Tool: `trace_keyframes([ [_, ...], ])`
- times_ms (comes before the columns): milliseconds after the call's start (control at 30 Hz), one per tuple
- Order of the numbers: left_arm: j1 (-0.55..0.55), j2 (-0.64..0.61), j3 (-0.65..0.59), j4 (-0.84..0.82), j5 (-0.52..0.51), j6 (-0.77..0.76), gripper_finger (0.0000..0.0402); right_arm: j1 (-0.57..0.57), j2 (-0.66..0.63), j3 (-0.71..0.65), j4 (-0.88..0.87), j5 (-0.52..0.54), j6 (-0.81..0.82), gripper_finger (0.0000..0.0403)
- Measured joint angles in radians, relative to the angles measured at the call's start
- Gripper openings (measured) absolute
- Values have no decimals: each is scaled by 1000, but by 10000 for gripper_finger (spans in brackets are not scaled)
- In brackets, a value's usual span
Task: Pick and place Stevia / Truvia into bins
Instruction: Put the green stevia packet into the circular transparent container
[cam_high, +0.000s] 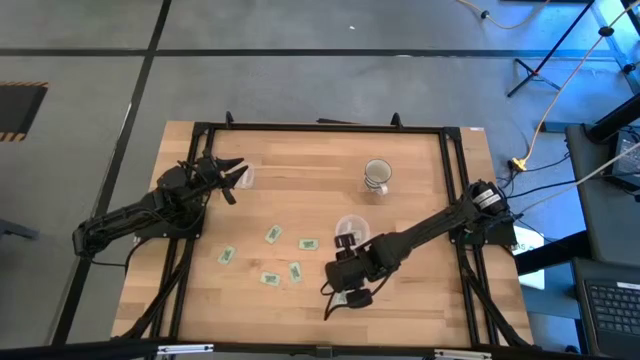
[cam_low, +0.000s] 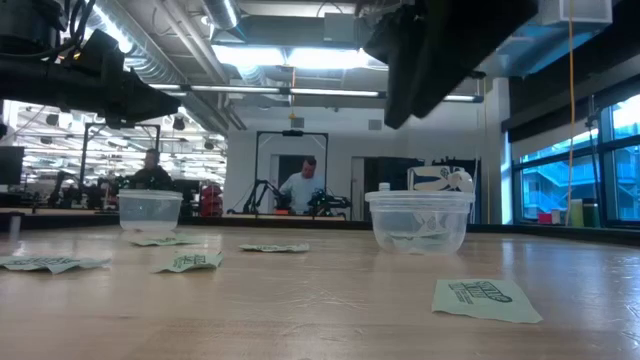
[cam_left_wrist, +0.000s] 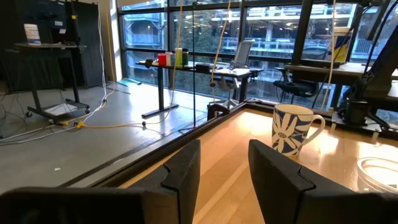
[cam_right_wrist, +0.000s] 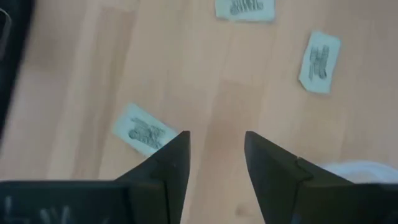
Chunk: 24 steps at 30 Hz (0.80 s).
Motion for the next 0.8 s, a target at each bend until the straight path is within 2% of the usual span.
trace_keyframes([
  [233, 0, 0, 0, 0, 0, 0, 130, -1, 0, 0, 15, -21, 49, 156],
  [467, 0, 0, 0, 0, 0, 0, 130, 0, 0, 0, 19, -39, 26, 156],
  [667, 0, 0, 0, 0, 0, 0, 130, -1, 0, 0, 91, -40, 77, 156],
  [800, 0, 0, 0, -1, 0, 0, 130, 0, 0, 0, 151, -42, 52, 157],
])
